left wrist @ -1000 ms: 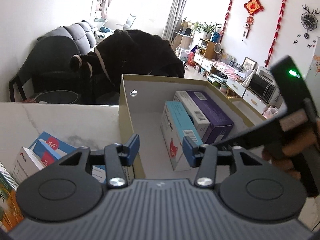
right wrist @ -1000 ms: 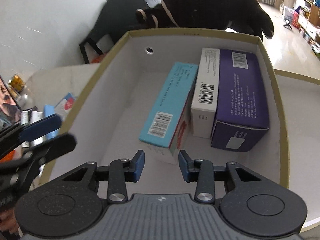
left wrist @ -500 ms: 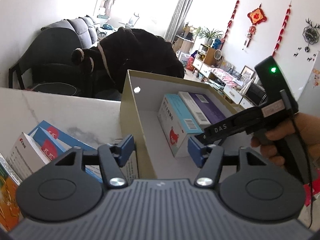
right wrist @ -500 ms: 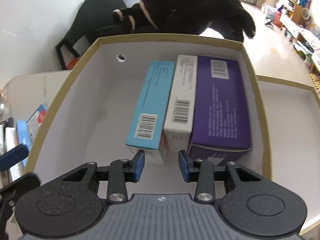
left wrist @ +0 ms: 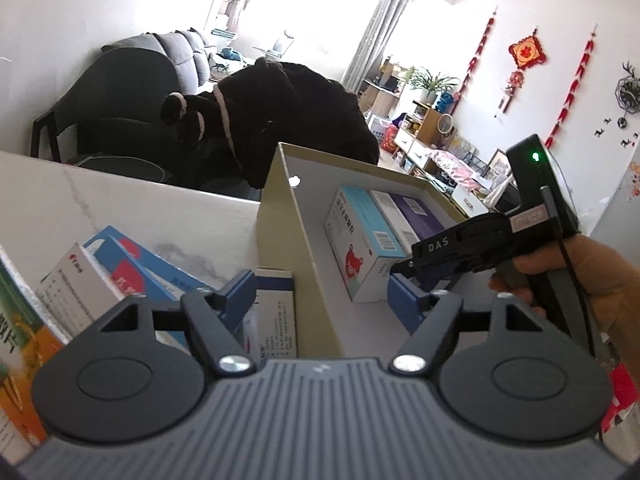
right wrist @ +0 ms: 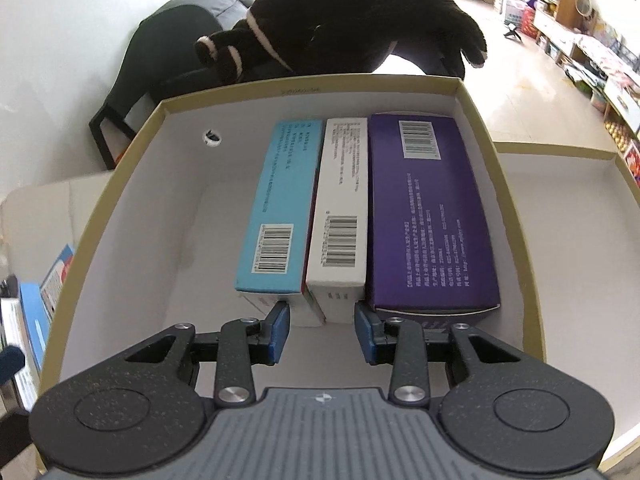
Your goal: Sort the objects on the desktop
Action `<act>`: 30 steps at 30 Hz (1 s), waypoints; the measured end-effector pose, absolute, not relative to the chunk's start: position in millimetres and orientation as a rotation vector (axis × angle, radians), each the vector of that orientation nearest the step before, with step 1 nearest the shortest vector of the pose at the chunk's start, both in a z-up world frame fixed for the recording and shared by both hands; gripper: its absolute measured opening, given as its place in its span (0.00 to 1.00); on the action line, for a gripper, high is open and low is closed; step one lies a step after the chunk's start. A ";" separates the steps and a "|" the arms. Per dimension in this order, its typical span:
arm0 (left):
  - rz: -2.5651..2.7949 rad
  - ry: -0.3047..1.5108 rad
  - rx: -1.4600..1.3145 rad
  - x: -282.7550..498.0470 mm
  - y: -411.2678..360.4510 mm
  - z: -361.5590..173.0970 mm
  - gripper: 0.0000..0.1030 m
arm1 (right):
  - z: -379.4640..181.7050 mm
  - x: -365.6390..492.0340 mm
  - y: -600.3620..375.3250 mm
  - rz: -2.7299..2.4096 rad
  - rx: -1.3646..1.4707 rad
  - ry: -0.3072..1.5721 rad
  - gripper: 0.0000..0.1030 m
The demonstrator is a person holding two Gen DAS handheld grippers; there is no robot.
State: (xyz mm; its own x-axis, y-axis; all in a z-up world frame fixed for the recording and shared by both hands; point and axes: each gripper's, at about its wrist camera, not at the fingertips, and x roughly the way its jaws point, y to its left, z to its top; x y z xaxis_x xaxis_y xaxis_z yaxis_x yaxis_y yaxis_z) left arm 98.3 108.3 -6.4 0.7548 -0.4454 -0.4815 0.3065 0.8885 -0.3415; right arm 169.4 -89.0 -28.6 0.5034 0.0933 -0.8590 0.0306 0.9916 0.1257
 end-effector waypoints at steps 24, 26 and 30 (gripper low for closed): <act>-0.143 0.534 -0.334 58.9 187.1 16.6 1.00 | 18.3 64.9 -110.6 0.158 0.234 0.773 0.76; -0.094 0.537 -0.348 56.9 196.5 16.4 1.00 | 20.5 55.6 -110.8 0.176 0.248 0.746 0.79; -0.020 0.545 -0.379 50.2 214.7 10.9 1.00 | 23.1 37.2 -110.8 0.220 0.280 0.697 0.84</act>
State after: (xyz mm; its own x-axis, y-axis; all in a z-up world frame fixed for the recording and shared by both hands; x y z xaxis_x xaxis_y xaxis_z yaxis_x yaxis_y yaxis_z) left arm 50.2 214.7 10.9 0.8568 -0.1178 -0.5021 -0.0814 0.9305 -0.3571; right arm 37.2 -110.8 23.1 0.7460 0.2904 -0.5992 -0.1052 0.9400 0.3246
